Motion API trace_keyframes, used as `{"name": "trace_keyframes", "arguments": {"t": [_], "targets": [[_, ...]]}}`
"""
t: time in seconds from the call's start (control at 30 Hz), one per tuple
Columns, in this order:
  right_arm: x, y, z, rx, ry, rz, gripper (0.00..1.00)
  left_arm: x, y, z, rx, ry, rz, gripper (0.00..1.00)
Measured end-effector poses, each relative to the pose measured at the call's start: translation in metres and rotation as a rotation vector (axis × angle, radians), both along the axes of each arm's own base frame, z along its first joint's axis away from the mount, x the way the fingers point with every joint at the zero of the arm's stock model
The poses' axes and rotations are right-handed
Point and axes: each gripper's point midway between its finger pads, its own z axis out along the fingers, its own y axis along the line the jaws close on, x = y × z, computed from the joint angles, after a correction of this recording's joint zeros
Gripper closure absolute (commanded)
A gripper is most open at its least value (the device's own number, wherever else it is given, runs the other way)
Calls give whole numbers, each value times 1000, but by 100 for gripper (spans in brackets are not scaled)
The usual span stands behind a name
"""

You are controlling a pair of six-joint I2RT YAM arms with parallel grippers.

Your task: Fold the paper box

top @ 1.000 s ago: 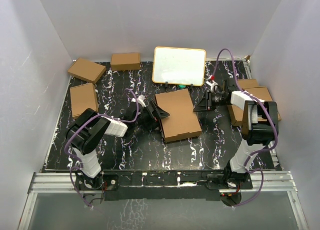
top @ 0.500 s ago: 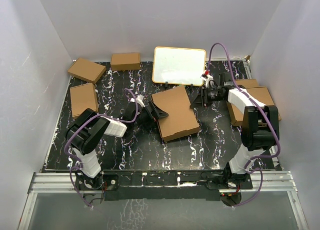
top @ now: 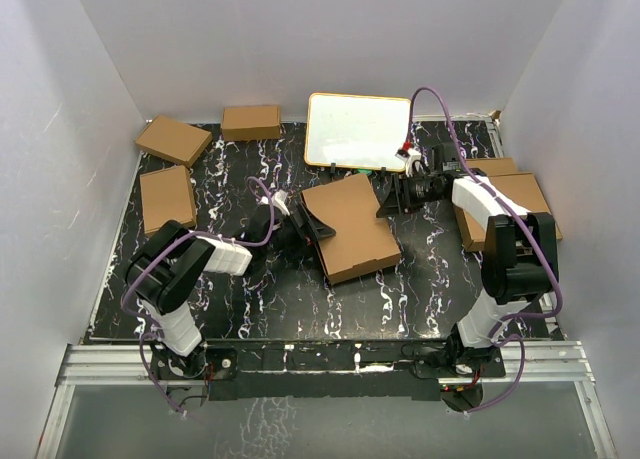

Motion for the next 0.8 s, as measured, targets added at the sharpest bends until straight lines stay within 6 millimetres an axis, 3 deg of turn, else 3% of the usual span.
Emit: {"name": "trace_keyframes", "arguments": {"t": [0.17, 0.3, 0.47, 0.67, 0.8], "targets": [[1, -9, -3, 2, 5, -23, 41, -1, -1, 6, -4, -15, -7, 17], [-7, -16, -16, 1, 46, -47, 35, -1, -1, 7, -4, -18, -9, 17], [-12, -18, -31, 15, 103, -62, 35, -1, -1, 9, -3, -23, -11, 15], [-13, -26, -56, 80, 213, -104, 57, -3, 0, 18, -4, -38, -15, 10], [-15, -31, -53, 154, 255, -132, 66, -6, 3, 31, -13, -67, -12, 4]]}}
